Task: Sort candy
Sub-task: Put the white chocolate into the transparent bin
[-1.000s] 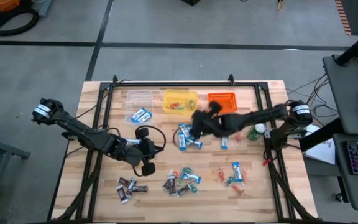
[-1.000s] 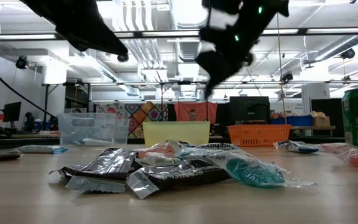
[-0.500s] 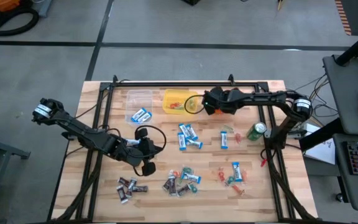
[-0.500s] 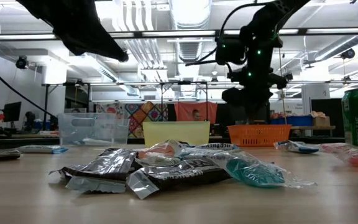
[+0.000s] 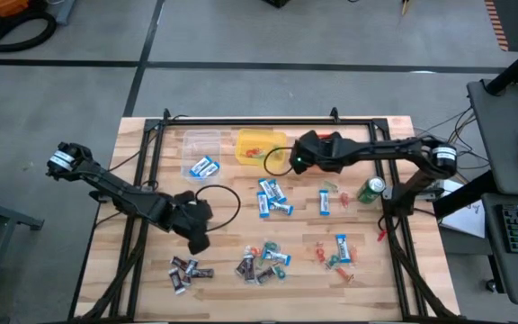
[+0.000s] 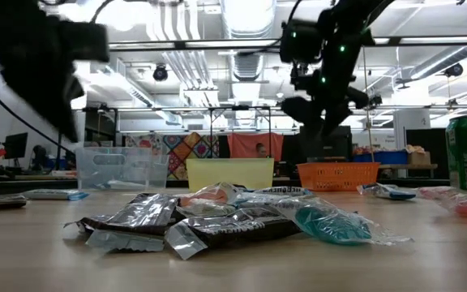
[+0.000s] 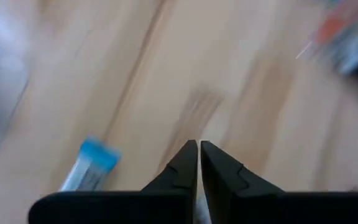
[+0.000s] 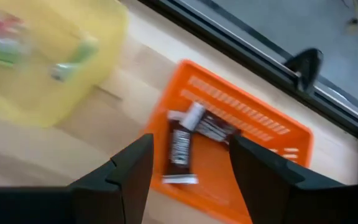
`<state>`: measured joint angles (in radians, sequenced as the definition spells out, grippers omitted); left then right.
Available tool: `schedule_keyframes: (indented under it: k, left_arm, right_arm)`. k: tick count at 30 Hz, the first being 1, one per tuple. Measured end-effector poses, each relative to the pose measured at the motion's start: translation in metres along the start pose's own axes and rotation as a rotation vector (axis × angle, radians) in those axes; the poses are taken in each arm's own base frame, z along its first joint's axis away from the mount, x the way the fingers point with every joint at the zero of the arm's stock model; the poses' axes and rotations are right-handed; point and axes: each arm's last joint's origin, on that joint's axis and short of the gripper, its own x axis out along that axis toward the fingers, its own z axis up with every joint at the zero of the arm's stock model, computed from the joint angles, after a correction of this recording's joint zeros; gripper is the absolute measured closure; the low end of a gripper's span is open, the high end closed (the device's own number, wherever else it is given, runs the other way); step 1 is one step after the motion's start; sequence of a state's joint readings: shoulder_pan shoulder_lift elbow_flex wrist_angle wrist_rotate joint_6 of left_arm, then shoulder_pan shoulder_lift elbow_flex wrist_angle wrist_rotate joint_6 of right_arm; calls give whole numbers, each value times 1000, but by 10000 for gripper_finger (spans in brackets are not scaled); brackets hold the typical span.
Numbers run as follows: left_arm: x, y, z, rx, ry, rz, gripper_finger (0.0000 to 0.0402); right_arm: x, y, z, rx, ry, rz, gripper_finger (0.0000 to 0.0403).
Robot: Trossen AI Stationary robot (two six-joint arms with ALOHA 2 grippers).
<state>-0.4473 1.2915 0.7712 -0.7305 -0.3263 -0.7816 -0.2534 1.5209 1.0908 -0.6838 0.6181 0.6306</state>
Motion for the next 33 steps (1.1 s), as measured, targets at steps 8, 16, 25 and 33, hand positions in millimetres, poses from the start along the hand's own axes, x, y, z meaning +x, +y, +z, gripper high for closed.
schedule_keyframes:
  k: [8, 16, 25, 33]
  left_arm:
    - [6, 16, -12, 56, 145, 200, 301]
    - [22, 23, -7, 145, 152, 191, 274]
    - [42, 41, -29, 211, 221, 228, 280]
    - [49, 45, -31, 168, 203, 214, 280]
  right_arm:
    - [-24, 25, -7, -38, -102, 126, 200]
    - [-30, 33, -9, -58, -131, 163, 200]
    - [-32, 36, -11, -77, -132, 170, 200]
    - [-32, 36, -11, -76, -133, 170, 200]
